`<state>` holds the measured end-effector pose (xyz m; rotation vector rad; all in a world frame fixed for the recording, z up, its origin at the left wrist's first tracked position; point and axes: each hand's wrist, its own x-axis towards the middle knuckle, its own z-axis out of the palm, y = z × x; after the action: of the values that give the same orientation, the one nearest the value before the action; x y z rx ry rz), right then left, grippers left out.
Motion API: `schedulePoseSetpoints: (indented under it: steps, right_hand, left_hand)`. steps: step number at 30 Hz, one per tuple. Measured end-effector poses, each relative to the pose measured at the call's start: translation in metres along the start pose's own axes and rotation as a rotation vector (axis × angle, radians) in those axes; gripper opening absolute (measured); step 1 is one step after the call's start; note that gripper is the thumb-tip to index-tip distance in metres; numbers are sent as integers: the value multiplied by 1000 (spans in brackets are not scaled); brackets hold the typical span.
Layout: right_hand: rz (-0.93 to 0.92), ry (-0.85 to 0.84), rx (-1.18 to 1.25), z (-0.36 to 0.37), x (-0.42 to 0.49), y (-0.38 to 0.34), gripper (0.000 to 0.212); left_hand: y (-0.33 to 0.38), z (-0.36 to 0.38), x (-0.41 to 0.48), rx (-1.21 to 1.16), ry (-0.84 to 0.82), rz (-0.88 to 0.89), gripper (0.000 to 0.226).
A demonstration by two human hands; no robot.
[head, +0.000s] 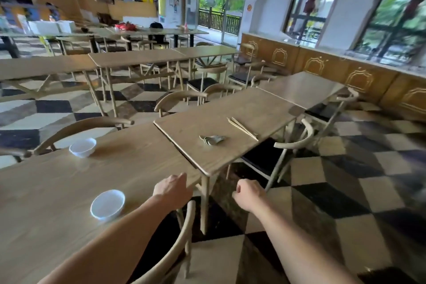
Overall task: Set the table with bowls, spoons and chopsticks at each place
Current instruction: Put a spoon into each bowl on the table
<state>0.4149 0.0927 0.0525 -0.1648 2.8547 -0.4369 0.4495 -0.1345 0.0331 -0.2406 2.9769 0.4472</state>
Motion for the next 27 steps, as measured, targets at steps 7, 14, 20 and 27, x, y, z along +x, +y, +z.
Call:
schedulePoseSetpoints:
  steps: [7, 14, 20, 27]
  right_hand:
    - [142, -65, 24, -4, 59, 78, 21]
    - [148, -156, -22, -25, 201, 91, 23]
    - [76, -201, -76, -37, 319, 66, 25]
    - [-60, -360, -154, -21, 416, 31, 15]
  left_hand:
    - [63, 47, 84, 31, -165, 98, 45]
    - [80, 64, 224, -13, -205, 44, 30]
    - [77, 75, 319, -64, -259, -53, 36]
    - [75, 94, 371, -104, -310, -198, 34]
